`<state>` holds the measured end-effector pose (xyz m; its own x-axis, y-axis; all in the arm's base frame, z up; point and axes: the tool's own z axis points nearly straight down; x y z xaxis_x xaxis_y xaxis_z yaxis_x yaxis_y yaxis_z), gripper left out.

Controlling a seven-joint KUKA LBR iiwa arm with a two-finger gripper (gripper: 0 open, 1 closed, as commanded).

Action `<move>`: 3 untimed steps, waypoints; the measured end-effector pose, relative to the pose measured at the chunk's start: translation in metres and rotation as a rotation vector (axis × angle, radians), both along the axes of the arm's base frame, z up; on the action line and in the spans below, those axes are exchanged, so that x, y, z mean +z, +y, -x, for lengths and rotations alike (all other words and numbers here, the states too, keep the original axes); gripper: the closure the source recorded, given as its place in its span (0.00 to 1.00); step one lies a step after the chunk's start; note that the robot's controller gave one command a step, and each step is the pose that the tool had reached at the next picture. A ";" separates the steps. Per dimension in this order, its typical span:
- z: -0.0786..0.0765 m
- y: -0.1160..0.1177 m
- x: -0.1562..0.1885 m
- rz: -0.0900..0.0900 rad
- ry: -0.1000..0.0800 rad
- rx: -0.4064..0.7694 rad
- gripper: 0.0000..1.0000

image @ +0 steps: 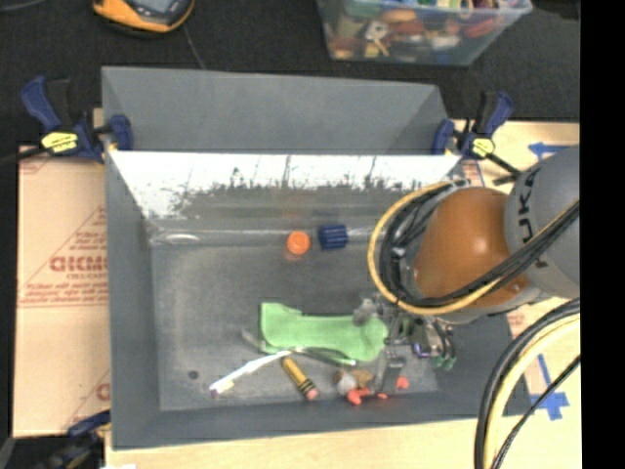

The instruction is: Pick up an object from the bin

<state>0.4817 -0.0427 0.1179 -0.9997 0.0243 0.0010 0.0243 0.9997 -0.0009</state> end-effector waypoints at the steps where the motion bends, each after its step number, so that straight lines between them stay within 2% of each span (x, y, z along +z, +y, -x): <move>1: -0.019 -0.022 -0.039 0.000 -0.003 -0.175 0.00; 2: -0.012 -0.017 -0.037 0.001 -0.006 -0.106 0.00; 3: -0.042 -0.006 -0.046 0.000 -0.008 -0.165 0.00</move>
Offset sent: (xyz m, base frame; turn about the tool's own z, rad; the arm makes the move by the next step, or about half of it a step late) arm 0.0111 -0.0159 -0.0380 0.1052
